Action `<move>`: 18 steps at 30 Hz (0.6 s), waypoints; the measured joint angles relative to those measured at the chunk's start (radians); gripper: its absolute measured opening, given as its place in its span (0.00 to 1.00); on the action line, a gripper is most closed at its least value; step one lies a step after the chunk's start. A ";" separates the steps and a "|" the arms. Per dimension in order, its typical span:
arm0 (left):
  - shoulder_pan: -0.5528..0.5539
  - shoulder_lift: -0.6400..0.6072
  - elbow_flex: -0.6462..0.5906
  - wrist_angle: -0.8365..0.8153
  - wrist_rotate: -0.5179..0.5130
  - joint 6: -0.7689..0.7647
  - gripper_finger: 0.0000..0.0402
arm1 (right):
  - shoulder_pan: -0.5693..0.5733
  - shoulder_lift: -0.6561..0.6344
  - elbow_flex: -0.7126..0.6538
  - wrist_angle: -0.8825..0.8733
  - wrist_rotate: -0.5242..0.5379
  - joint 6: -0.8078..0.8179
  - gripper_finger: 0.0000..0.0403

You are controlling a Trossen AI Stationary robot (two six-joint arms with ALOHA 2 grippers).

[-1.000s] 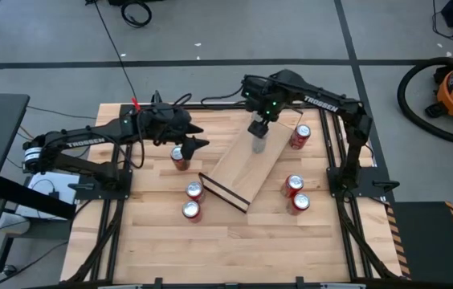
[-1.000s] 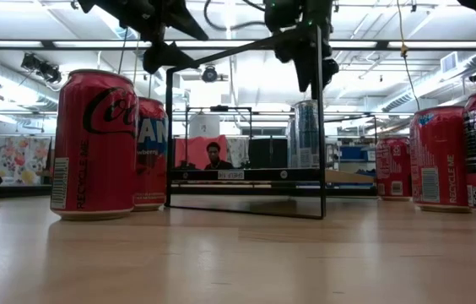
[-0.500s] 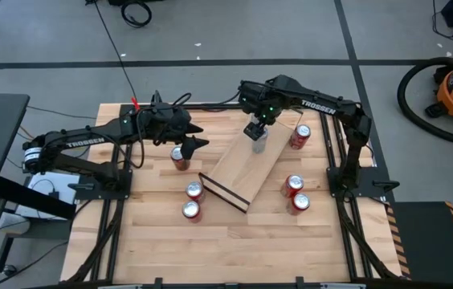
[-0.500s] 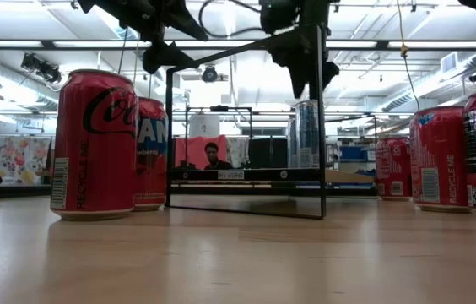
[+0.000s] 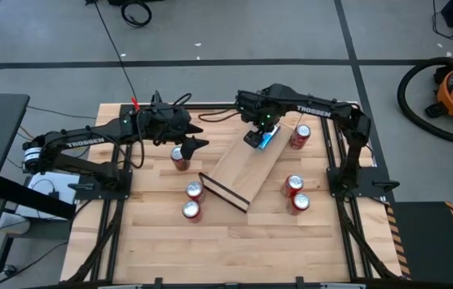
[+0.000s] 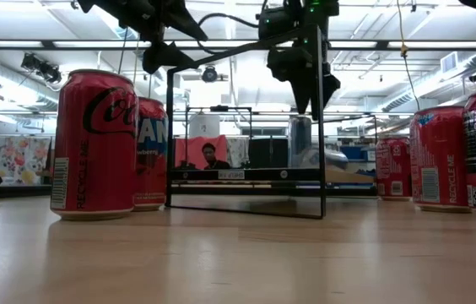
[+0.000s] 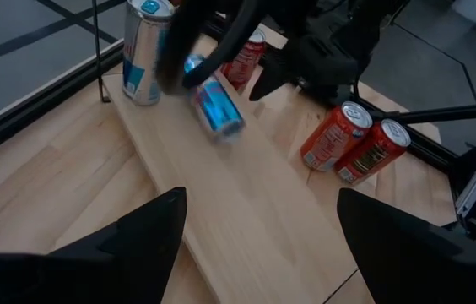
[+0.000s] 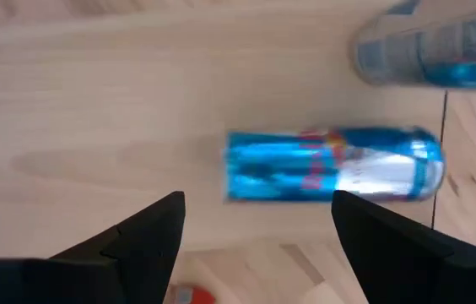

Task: Place canned beverage on shelf
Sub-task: Put the blue soda can on the shelf aligned with the other blue soda can

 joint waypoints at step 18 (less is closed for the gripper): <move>0.000 -0.011 0.002 -0.004 0.000 0.013 0.79 | -0.022 -0.003 0.001 -0.069 0.040 -0.452 0.77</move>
